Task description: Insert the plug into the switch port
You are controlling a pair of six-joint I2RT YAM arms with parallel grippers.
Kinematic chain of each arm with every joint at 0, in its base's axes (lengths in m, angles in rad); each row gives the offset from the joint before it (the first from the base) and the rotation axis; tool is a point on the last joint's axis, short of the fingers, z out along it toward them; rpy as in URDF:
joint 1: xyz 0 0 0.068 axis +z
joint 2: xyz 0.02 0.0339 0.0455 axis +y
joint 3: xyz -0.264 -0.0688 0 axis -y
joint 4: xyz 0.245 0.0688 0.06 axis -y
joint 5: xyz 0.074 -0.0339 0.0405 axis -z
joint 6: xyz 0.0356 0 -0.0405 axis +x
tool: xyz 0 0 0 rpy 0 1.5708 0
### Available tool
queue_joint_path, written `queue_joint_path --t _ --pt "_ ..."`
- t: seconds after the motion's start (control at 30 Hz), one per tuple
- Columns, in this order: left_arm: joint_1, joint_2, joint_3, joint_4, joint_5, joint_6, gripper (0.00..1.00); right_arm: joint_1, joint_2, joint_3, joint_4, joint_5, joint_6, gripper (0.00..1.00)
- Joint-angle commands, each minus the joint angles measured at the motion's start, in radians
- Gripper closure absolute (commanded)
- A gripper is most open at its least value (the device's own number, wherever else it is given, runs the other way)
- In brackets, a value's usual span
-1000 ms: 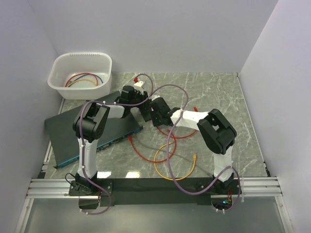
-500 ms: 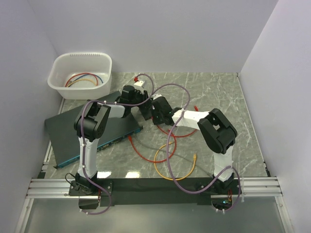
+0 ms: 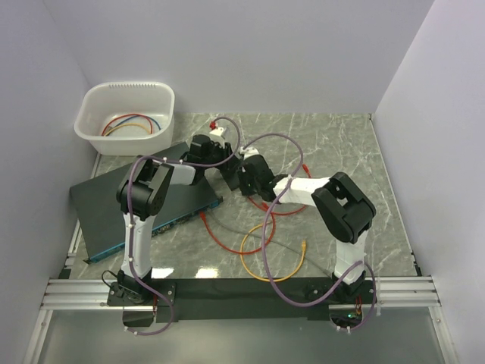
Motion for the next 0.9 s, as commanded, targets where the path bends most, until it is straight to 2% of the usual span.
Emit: queue_joint_path --t 0.0,0.07,0.17,0.37,0.5,0.6,0.87 --pt "-0.105 0.056 -0.062 -0.336 0.273 -0.103 0.73 -0.01 -0.066 0.068 0.346 0.122 0.003 0.66" --pt "-0.103 0.042 -0.056 -0.345 0.243 -0.098 0.66 0.008 -0.091 0.036 0.339 0.142 -0.008 0.56" --pt "-0.083 0.027 -0.049 -0.353 0.222 -0.103 0.59 0.034 -0.122 0.006 0.306 0.171 -0.012 0.47" --pt "-0.025 0.002 -0.003 -0.394 0.17 -0.115 0.52 0.094 -0.212 -0.033 0.214 0.196 -0.008 0.4" --pt "0.006 0.002 0.07 -0.434 0.12 -0.114 0.5 0.16 -0.295 -0.03 0.089 0.272 -0.001 0.38" --pt "0.021 0.002 0.121 -0.466 0.089 -0.114 0.5 0.19 -0.387 -0.059 -0.066 0.314 0.066 0.39" --pt "0.046 -0.073 0.179 -0.488 -0.013 -0.156 0.48 0.328 -0.628 -0.225 -0.33 0.29 0.233 0.43"
